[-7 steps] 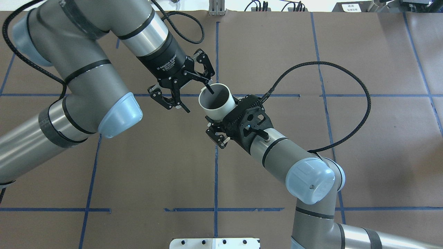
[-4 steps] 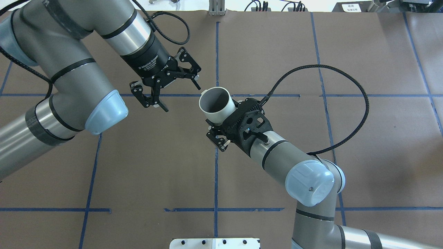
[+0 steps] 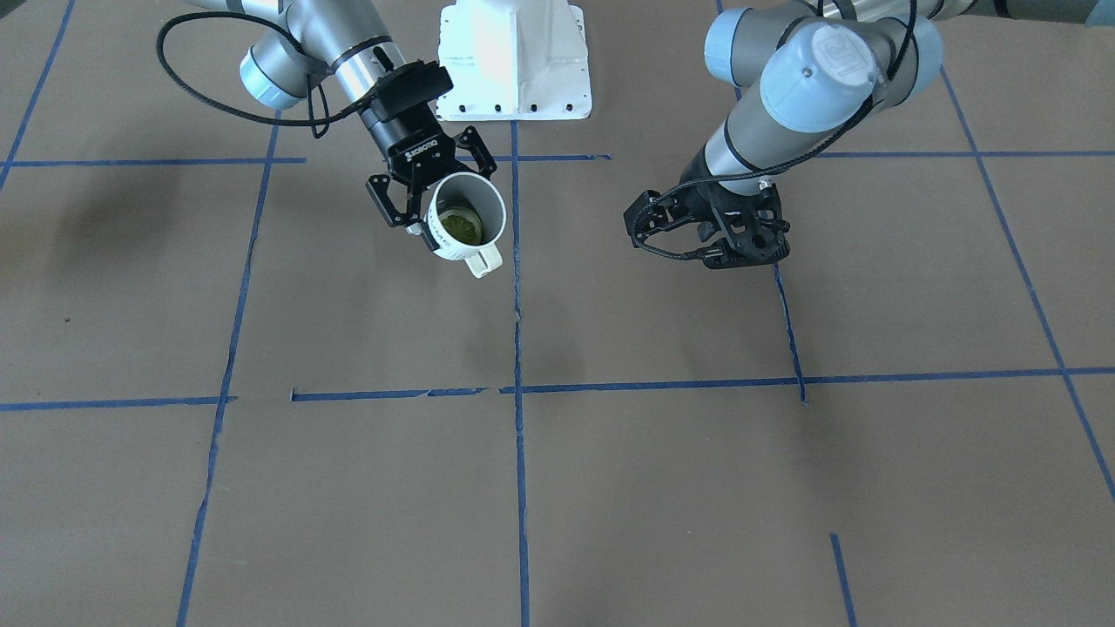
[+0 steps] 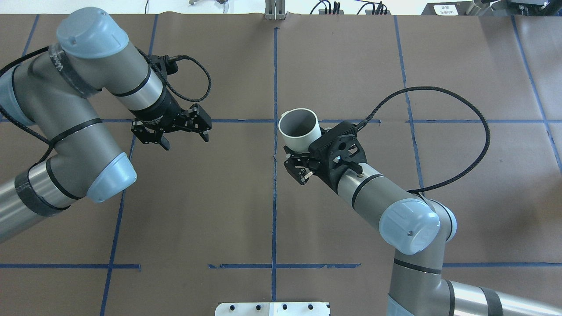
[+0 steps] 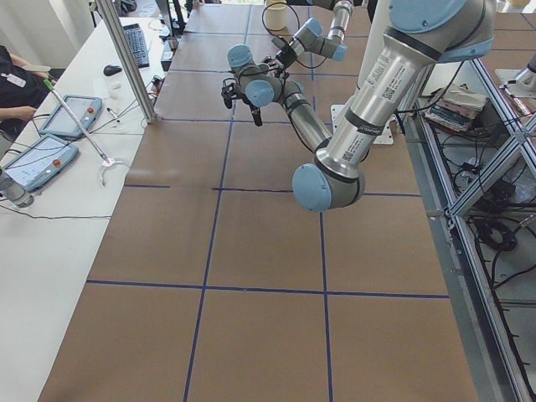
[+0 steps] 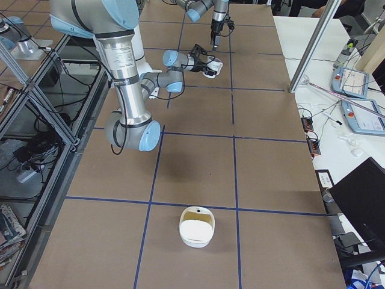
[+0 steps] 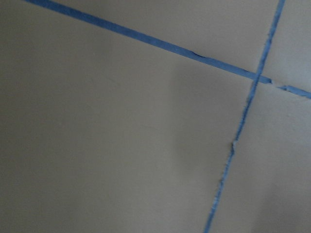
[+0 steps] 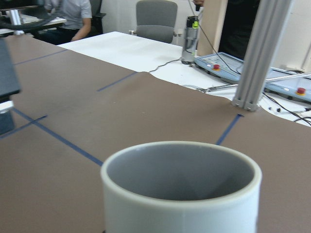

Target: Left arm hands cup to right arm to dump lemon

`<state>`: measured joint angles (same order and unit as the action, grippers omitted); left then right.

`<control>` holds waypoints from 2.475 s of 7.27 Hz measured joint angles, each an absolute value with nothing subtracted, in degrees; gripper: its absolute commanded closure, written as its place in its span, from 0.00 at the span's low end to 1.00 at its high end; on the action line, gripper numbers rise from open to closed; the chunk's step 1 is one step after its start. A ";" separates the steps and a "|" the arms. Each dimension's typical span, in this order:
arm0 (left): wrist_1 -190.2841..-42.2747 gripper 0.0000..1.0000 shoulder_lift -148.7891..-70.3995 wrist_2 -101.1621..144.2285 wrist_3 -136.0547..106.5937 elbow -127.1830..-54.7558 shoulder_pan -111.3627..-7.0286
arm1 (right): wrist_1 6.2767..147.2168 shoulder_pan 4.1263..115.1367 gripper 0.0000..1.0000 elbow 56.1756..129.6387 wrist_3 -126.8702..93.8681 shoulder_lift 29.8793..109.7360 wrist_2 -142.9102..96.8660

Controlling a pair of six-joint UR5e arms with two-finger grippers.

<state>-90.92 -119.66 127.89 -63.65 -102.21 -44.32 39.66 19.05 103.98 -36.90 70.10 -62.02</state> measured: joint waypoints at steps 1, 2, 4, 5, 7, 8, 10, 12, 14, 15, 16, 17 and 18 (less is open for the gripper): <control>-90.77 0.00 -117.61 124.06 -57.35 -103.16 -44.35 | 39.60 20.51 0.93 104.89 -38.96 73.13 -61.47; -90.37 0.00 -115.70 119.70 -53.70 -105.17 -44.27 | 39.57 22.06 0.94 106.92 -39.71 76.78 -61.29; -86.18 0.00 -114.80 115.37 -52.09 -108.29 -43.78 | 38.85 24.43 0.95 111.37 -40.12 84.50 -61.42; -84.67 0.00 -115.32 114.96 -52.48 -108.66 -43.59 | 36.00 25.09 0.95 112.99 -40.20 89.03 -61.43; -83.86 0.00 -116.01 114.79 -54.69 -108.31 -42.76 | 22.51 25.59 0.96 113.58 -40.25 101.06 -61.44; -83.79 0.00 -116.17 114.74 -55.86 -108.20 -42.05 | 13.68 25.62 0.97 112.18 -40.25 106.89 -61.45; -83.78 0.00 -116.33 114.65 -56.81 -108.14 -41.31 | -6.85 25.65 0.98 102.59 -42.01 112.33 -61.53; -83.78 0.00 -116.36 114.61 -56.96 -108.13 -41.13 | -25.55 25.95 0.99 90.11 -48.17 113.09 -61.69; -83.84 0.00 -116.39 114.59 -57.23 -108.23 -41.03 | -33.76 28.30 0.99 84.09 -55.19 113.28 -61.74; -83.94 0.00 -116.41 114.53 -57.93 -108.26 -40.54 | -36.97 30.36 0.99 81.06 -59.13 113.31 -61.76; -84.06 0.00 -116.39 114.47 -58.65 -108.28 -39.72 | -40.05 32.68 0.99 77.67 -62.99 113.18 -61.99; -84.14 0.00 -116.38 114.45 -58.97 -108.31 -39.29 | -42.58 34.96 0.99 75.28 -67.10 113.01 -62.68; -84.18 0.00 -116.39 114.44 -59.09 -108.32 -39.11 | -44.44 37.12 0.99 73.95 -71.60 113.12 -63.55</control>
<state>-84.18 -116.39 114.44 -59.09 -108.32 -39.11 -44.44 37.12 73.95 -71.60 113.12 -63.55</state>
